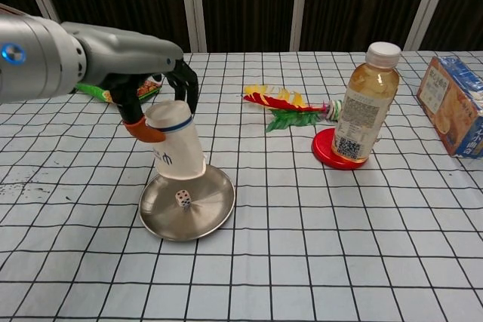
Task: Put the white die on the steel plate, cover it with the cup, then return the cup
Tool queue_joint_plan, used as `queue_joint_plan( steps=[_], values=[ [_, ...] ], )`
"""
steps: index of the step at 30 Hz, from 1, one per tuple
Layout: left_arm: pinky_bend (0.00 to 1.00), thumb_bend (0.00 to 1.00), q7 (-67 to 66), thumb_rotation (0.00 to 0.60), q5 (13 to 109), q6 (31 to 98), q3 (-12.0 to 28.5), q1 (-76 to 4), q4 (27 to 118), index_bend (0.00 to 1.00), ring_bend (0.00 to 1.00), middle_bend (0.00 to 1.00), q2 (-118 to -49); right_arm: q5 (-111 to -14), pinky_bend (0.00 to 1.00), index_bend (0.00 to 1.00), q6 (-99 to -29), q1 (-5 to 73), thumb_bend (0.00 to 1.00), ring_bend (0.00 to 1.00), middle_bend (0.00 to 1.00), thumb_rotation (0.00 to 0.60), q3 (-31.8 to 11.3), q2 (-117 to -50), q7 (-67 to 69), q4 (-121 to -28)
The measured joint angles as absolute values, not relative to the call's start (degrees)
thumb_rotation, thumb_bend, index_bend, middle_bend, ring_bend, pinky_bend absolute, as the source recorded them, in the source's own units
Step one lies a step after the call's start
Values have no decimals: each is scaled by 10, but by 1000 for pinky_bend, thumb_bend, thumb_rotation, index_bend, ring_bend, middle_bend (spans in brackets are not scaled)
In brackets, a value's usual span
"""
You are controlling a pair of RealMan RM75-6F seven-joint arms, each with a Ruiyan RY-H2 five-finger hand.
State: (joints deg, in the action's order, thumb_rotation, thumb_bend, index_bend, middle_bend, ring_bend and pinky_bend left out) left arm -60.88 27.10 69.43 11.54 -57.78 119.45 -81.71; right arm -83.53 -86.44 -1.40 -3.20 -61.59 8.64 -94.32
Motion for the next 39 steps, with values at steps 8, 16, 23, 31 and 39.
queue_joint_plan(
  steps=[8, 16, 23, 31, 39],
  values=[
    [158, 439, -589, 600, 267, 675, 95, -592, 1158, 343, 164, 310, -853, -832, 0, 223, -869, -17, 96, 126, 188, 600, -35, -611, 98, -941],
    [158, 439, -592, 600, 274, 684, 74, -598, 1133, 343, 164, 310, -869, -832, 0, 223, -869, -18, 96, 126, 188, 600, -35, -611, 100, -941],
    [158, 439, -588, 600, 286, 680, 59, -598, 1110, 350, 164, 310, -879, -831, 0, 223, -868, -18, 96, 126, 188, 600, -35, -610, 102, -940],
    [158, 439, -565, 600, 326, 663, 46, -595, 1081, 355, 164, 300, -891, -829, 0, 223, -864, -17, 96, 126, 188, 600, -35, -612, 104, -938],
    [154, 439, -557, 600, 367, 660, 34, -593, 1053, 355, 164, 300, -904, -827, 0, 223, -862, -17, 97, 126, 188, 600, -36, -612, 109, -936]
  ],
)
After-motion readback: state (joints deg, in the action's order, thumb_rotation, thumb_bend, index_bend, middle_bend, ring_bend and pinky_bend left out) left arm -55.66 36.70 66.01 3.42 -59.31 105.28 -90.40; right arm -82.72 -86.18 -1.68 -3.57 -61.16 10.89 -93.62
